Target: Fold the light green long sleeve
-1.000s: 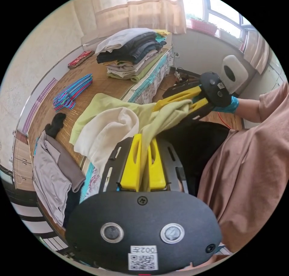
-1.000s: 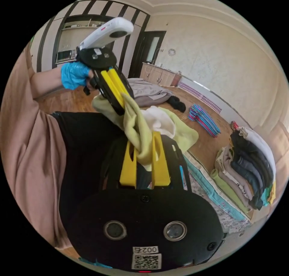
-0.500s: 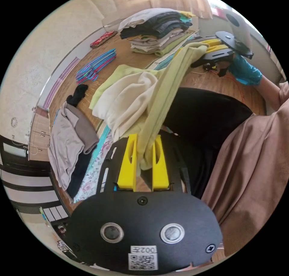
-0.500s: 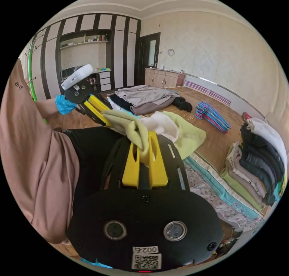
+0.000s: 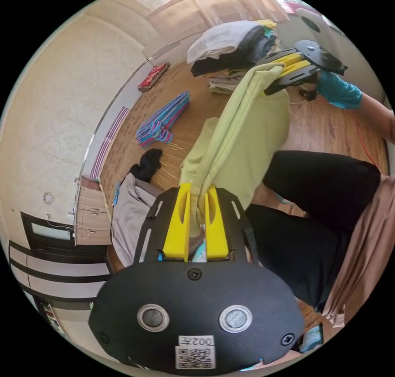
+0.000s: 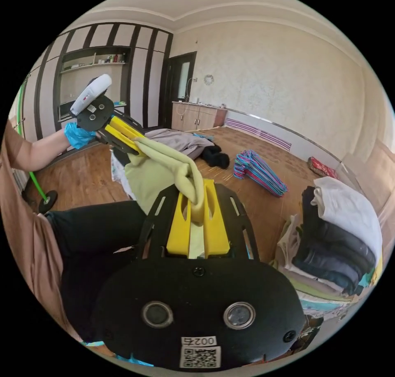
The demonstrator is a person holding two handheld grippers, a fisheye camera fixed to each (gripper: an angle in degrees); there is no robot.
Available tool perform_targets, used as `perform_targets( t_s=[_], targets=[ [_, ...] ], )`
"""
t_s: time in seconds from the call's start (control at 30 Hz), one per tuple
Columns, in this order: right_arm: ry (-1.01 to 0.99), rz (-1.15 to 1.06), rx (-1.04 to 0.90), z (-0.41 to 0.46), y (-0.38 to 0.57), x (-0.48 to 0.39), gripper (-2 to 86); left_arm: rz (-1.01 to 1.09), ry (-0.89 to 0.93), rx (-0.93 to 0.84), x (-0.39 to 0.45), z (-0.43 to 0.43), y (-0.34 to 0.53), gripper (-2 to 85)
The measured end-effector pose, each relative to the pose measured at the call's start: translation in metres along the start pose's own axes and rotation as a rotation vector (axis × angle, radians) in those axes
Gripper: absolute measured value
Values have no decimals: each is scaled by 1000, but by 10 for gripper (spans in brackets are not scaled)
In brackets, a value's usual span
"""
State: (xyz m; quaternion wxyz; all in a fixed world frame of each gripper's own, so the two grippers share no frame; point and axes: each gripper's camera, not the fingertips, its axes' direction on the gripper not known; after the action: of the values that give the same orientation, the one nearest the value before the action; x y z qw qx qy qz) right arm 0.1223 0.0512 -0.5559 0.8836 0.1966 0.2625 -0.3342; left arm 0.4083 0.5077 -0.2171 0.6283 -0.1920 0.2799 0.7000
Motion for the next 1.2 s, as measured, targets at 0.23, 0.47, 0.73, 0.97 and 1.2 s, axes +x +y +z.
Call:
perform_targets(
  t_s=[0.23,0.47,0.73,0.97,1.2],
  targets=[
    [105,34,-118,130,-16,74,47,-50,22,-92,-51,94,-62,50],
    [123,124,-288,244,0,130,55,-127,102,-151,-80,188,-96,58],
    [63,215,-381,305,19,180,77,-252,165,-162,-111,235,-104,89],
    [110,268,-393,305,11,211,87,-387,188,-130,-153,219,-82,93],
    [28,447,-349,304,21,226,128,-473,237,-101,-157,241,-64,68]
  ],
)
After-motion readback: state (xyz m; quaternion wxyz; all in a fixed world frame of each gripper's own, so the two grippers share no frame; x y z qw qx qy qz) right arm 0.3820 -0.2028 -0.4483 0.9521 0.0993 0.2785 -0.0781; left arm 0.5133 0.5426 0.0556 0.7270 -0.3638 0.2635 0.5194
